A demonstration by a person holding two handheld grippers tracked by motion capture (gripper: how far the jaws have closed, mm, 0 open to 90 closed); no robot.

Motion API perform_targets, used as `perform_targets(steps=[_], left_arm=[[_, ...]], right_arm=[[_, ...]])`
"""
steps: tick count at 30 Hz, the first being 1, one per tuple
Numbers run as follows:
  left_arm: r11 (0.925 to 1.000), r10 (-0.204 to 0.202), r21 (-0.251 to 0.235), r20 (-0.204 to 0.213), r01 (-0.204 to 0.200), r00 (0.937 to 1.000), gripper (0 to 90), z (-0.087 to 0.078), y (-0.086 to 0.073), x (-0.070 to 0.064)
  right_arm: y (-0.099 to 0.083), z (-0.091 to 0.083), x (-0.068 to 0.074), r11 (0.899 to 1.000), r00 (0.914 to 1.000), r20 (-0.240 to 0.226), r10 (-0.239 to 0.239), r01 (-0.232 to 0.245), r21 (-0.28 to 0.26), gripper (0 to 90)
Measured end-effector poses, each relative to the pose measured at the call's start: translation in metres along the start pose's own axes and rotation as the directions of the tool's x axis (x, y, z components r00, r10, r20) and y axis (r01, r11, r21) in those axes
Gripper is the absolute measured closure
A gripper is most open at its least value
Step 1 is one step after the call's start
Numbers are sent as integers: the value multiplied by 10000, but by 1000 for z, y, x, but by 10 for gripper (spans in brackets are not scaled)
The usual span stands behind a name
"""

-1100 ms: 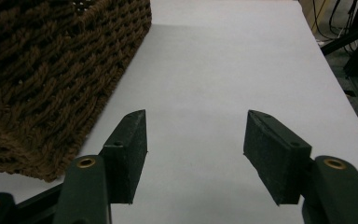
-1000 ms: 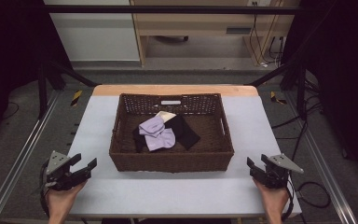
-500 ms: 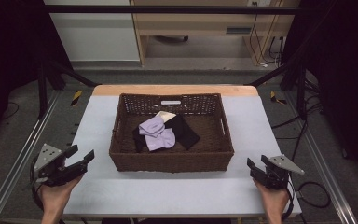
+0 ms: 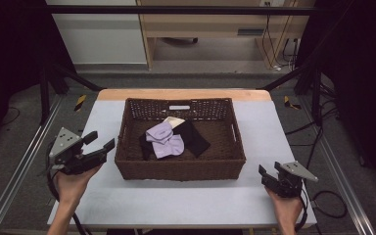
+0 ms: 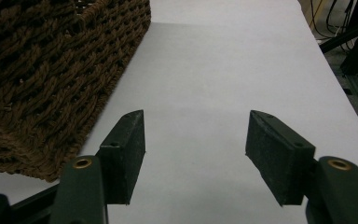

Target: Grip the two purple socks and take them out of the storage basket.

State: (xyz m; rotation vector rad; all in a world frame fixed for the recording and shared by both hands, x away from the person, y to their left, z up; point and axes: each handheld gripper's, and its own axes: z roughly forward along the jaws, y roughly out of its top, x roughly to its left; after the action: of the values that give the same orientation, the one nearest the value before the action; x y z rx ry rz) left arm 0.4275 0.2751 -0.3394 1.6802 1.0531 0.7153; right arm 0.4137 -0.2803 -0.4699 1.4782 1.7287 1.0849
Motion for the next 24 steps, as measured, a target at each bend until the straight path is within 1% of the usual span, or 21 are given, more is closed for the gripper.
perform_targets(steps=[1,4,5,7,9,11,13,14,16,17,20,24], left_arm=[[10000,0,0,0,0,10000,327,0,0,0],[9998,198,68,106,-199,9997,326,13,11,-8],[9998,198,68,106,-199,9997,325,13,11,-8],[9996,262,52,192,-263,9995,325,21,18,-12],[9995,295,55,216,-296,9993,326,23,20,-13],[9994,343,64,228,-344,9992,331,28,24,-15],[9993,354,75,288,-356,9990,340,36,30,-18],[9993,354,75,288,-356,9990,345,36,30,-18],[9989,456,128,271,-460,9986,348,44,35,-20],[9989,456,128,271,-460,9986,349,44,35,-20],[9977,627,260,168,-632,9979,349,57,40,-23],[9964,787,299,155,-791,9968,353,72,44,-28]], right_arm=[[0,0,0,10000,10000,-7,39,-39,1,376],[0,0,0,10000,10000,-14,16,-16,40,374],[0,0,0,10000,10000,0,8,-8,32,372],[0,1,0,10000,10000,-11,-18,18,57,371],[0,1,0,10000,10000,-5,-22,22,80,368],[0,1,0,9999,9999,31,-102,102,59,364],[0,1,0,10000,10000,18,-72,72,65,362],[0,1,0,10000,10000,18,-72,72,65,362],[0,2,-1,10000,10000,43,-80,79,52,362],[0,2,-1,10000,10000,50,-74,74,67,362],[0,3,0,9999,10000,47,-88,87,140,362],[0,3,0,9999,9999,66,-87,86,102,360]])
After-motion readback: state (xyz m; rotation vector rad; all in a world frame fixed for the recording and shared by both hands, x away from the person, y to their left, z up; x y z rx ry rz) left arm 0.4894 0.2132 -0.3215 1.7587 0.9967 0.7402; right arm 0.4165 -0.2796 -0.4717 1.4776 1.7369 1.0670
